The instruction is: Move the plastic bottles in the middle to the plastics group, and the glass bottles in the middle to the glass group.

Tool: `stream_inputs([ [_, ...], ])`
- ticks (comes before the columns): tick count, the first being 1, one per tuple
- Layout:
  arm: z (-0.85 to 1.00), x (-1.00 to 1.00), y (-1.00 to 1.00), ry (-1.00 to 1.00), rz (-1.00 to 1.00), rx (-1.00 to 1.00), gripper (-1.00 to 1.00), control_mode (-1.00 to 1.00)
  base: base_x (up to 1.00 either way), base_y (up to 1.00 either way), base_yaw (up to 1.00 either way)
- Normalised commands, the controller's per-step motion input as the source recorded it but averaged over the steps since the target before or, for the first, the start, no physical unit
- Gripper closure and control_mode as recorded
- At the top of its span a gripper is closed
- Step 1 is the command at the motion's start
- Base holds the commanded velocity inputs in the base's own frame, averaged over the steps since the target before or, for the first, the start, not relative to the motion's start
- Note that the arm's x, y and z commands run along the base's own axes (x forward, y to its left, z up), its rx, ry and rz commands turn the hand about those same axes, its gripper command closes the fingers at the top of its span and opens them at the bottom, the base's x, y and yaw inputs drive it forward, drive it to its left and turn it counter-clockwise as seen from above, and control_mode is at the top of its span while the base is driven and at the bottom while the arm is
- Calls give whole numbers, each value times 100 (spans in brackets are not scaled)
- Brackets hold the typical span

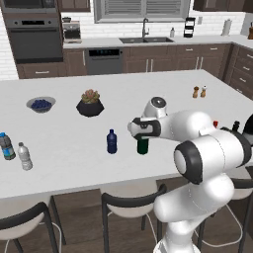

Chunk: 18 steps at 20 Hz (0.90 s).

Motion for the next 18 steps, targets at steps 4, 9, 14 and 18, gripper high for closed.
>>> stream_inputs([
  [4,-3,3,0,0,0,0,-100,-100,0,0,0],
  [9,0,0,0,0,0,0,100,-100,0,0,0],
  [14,0,0,0,0,0,0,100,-100,0,0,0],
  [18,7,0,-8,-1,-1,0,100,-100,0,0,0],
])
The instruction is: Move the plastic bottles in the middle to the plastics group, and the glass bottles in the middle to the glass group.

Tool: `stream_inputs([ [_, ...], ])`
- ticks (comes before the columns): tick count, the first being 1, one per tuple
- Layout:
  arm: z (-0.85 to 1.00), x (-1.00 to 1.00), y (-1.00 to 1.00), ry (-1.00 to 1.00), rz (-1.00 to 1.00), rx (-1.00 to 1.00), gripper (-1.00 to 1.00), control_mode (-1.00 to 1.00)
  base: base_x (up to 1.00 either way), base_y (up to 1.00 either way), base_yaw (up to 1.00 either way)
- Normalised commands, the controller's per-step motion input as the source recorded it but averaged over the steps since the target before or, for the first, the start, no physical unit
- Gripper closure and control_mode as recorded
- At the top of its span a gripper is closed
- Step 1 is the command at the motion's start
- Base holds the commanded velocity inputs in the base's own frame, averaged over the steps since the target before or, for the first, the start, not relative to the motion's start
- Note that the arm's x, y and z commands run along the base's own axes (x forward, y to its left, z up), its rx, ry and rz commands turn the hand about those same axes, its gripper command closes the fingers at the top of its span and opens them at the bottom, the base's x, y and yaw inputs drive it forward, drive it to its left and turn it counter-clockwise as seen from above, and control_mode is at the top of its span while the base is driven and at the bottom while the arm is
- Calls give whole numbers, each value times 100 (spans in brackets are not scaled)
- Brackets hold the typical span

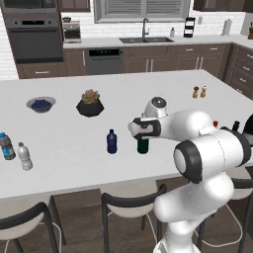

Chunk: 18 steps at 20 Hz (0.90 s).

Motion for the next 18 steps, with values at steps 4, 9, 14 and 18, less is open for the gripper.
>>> stream_inputs([
  [4,49,0,-46,0,-8,0,100,-100,0,0,0],
  [9,53,0,-87,0,-13,3,100,-100,0,0,0],
  [14,26,0,-100,1,-19,4,100,-100,0,0,0],
  [18,2,0,-96,4,-19,1,100,-100,0,0,0],
])
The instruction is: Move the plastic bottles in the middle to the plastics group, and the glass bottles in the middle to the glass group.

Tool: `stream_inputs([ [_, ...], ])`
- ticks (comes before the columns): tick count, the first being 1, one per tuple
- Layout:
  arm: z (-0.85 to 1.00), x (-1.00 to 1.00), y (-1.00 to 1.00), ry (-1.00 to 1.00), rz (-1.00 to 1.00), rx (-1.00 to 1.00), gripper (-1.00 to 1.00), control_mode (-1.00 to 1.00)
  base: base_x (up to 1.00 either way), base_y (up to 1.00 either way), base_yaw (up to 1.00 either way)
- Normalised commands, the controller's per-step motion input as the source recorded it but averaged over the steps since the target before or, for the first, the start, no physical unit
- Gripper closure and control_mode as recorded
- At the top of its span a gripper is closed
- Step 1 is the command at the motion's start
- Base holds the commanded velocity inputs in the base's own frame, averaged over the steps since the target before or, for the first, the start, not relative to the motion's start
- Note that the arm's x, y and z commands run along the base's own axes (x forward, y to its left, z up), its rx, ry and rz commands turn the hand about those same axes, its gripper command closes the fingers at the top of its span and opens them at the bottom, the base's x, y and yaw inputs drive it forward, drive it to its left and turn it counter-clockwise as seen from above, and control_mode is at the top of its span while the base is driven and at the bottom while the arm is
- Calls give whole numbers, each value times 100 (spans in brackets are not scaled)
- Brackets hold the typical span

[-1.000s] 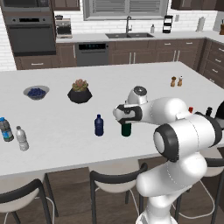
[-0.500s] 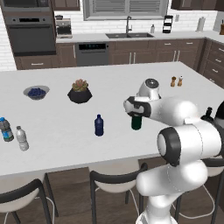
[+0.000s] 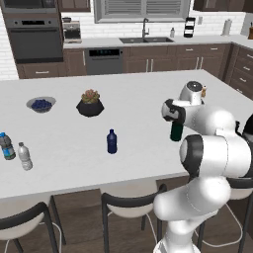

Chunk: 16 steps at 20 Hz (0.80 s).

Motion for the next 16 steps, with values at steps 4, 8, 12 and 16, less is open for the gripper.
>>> stream_inputs([
  [4,0,0,-87,5,-18,0,100,-100,0,0,0],
  [8,0,0,-59,5,-19,0,100,-100,0,0,0],
  [12,-1,0,-44,1,-16,0,100,-100,0,0,0],
  [16,-9,-2,-37,0,-13,0,100,-100,0,0,0],
])
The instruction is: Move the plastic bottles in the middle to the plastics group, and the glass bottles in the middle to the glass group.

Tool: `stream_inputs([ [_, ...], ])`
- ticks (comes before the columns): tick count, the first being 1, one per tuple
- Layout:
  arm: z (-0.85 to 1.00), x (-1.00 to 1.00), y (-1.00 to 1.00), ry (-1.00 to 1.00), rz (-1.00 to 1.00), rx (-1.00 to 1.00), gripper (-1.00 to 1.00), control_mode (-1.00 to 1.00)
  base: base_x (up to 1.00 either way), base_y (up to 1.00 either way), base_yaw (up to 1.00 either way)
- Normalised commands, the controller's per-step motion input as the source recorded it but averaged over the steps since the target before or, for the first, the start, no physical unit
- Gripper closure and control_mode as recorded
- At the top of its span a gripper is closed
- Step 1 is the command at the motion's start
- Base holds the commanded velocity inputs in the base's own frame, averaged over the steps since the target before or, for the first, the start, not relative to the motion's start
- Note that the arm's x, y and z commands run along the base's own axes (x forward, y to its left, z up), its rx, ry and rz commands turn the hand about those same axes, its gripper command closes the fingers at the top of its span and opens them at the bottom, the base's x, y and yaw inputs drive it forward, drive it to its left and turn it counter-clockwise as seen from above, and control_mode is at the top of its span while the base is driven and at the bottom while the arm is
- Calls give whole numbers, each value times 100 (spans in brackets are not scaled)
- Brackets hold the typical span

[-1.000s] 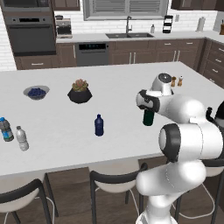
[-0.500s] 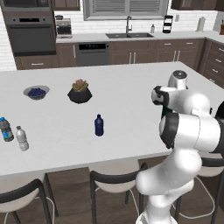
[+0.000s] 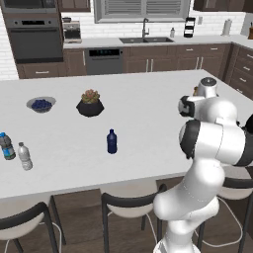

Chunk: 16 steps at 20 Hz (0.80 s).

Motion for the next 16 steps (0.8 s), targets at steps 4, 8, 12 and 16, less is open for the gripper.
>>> stream_inputs([
  [4,-27,-7,-2,0,-6,0,100,-100,0,0,0],
  [8,-24,0,0,-1,-3,0,100,-100,0,0,0],
  [12,-19,0,0,0,-2,0,100,-100,0,0,0],
  [16,-22,-1,-1,0,-3,0,100,-100,0,0,0],
])
